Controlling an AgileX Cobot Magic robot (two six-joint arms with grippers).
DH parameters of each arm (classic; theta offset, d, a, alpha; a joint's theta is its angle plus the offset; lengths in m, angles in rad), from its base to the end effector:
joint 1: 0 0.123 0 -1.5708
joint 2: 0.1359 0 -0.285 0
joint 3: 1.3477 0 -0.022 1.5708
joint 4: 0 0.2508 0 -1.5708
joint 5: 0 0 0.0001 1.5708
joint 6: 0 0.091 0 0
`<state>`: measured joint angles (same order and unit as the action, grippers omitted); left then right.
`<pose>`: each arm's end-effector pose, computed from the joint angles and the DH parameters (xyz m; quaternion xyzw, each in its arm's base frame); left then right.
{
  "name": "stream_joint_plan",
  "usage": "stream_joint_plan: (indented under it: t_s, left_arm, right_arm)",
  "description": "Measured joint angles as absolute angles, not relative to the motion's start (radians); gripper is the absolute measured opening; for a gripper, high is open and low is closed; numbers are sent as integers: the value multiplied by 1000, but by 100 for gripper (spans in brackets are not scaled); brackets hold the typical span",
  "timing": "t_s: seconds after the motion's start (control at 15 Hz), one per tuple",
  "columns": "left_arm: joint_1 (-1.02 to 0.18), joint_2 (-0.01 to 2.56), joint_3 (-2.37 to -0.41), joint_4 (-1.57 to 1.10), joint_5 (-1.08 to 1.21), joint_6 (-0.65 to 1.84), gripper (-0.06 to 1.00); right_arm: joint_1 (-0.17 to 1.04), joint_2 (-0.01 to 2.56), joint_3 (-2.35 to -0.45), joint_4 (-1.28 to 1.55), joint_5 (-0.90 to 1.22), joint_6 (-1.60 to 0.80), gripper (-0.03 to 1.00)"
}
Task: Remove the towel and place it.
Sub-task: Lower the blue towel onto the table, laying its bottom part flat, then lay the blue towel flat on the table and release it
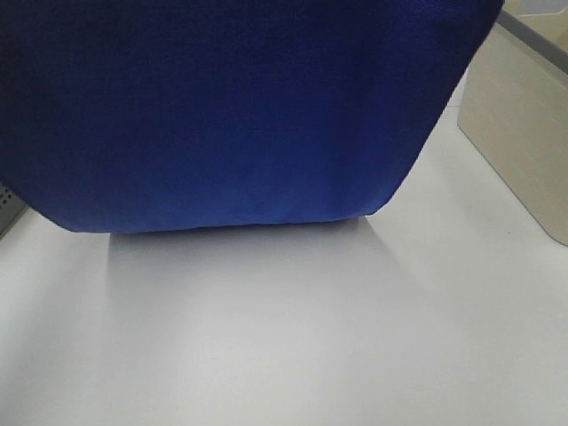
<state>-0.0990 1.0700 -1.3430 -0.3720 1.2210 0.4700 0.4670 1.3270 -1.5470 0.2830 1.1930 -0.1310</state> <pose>0.1785 -0.0490 0.4346 0.2596 0.8842 -0.1188 0.3698 0.2199 0.1373 0.4358 -0.2699 0.8926 0.1945 0.3042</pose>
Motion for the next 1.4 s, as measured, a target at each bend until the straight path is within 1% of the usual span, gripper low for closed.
stream_joint_plan:
  t_s: [0.33, 0.53, 0.73, 1.4]
  left_arm:
    - [-99, 1053, -1188, -428, 1214, 466, 0]
    - [-99, 990, -1057, -448, 1213, 441, 0]
    - [-99, 969, -1003, -453, 1212, 441, 0]
    - [-99, 961, -1002, -417, 1212, 422, 0]
  right_arm:
    - [470, 1261, -1373, 290, 1190, -125, 2]
    - [470, 1200, -1230, 341, 1187, -93, 2]
    - [470, 1179, -1193, 362, 1187, -78, 2]
    - [470, 1174, -1193, 406, 1187, -77, 2]
